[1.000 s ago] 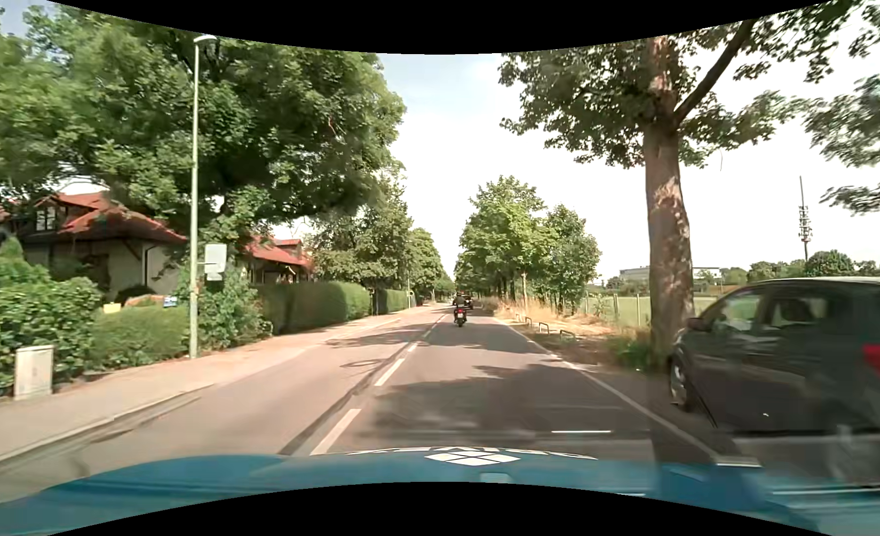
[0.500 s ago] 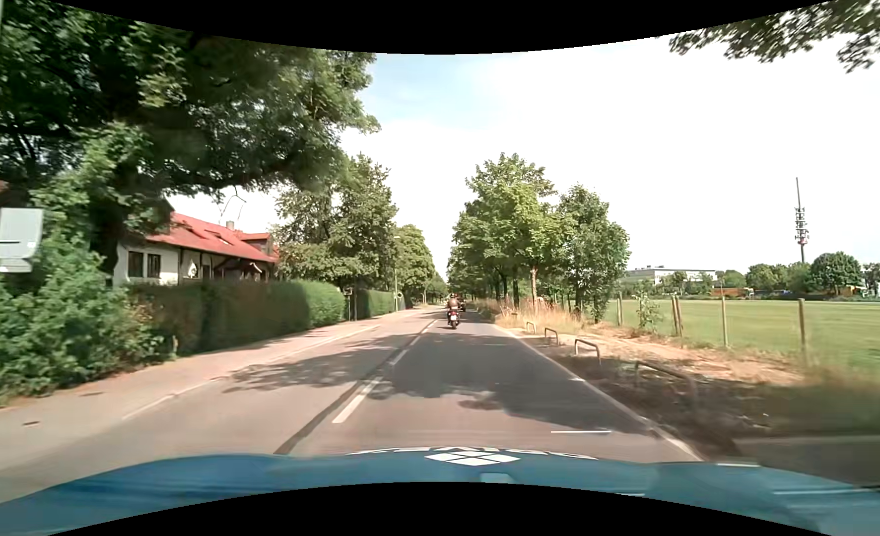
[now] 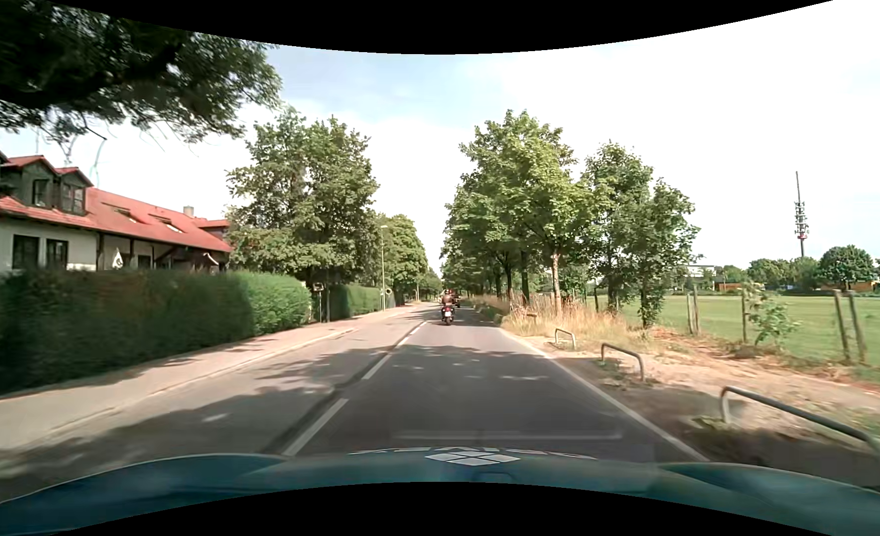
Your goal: Follow the waypoints while adhering to traffic rules and regulations
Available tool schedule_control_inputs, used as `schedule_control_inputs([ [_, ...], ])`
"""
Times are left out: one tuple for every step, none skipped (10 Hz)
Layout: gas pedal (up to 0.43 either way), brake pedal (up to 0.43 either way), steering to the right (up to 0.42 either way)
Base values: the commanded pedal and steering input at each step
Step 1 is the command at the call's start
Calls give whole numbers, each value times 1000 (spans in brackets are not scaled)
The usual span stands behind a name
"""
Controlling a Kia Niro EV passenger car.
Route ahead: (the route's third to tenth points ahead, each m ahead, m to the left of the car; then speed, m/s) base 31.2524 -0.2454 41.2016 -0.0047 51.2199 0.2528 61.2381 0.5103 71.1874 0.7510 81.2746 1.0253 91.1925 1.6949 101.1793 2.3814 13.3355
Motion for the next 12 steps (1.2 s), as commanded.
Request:
schedule_control_inputs([
  [157, 0, 1],
  [157, 0, 0],
  [157, 0, 0],
  [157, 0, -1],
  [150, 0, -1],
  [138, 0, -2],
  [130, 0, -3],
  [118, 0, -3],
  [118, 0, -2],
  [118, 0, -3],
  [110, 0, -2],
  [110, 0, -3],
])
